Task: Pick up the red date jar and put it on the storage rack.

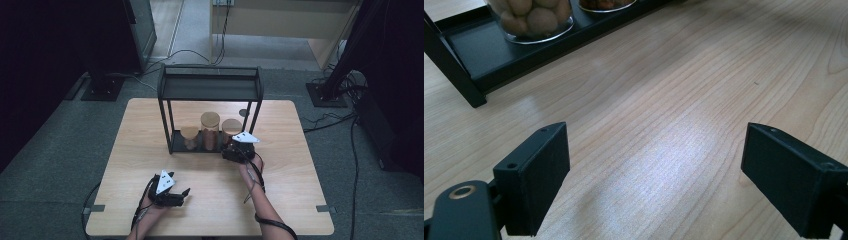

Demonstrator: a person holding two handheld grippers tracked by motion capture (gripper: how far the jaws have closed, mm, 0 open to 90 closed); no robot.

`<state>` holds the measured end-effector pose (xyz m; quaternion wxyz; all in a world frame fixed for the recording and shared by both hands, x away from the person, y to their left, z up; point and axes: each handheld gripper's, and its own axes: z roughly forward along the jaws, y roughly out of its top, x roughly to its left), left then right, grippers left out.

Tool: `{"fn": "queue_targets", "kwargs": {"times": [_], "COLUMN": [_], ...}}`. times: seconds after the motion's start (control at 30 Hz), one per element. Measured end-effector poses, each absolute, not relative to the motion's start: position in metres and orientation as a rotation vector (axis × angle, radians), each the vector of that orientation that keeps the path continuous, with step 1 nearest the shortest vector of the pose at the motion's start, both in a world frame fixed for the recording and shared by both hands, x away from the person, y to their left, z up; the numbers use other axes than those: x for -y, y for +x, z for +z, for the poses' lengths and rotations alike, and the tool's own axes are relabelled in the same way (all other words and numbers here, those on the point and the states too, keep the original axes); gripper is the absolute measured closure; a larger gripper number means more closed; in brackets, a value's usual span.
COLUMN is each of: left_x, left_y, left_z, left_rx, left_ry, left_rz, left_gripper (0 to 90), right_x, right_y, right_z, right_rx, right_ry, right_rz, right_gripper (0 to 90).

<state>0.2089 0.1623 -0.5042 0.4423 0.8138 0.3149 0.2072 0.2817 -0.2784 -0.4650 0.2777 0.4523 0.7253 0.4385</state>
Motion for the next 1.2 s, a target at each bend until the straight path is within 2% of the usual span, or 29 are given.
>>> {"fn": "queue_targets", "kwargs": {"times": [1.2], "left_x": [-0.162], "left_y": [0.209], "left_z": [-0.504], "left_rx": [-0.776], "left_ry": [2.02], "left_rz": [0.513], "left_gripper": [12.0], "right_x": [0.241], "right_y": [0.279], "right_z": [-0.472], "right_rx": [-1.806], "right_ry": [1.319], "right_rz": [1.104], "right_gripper": [24.8]}}
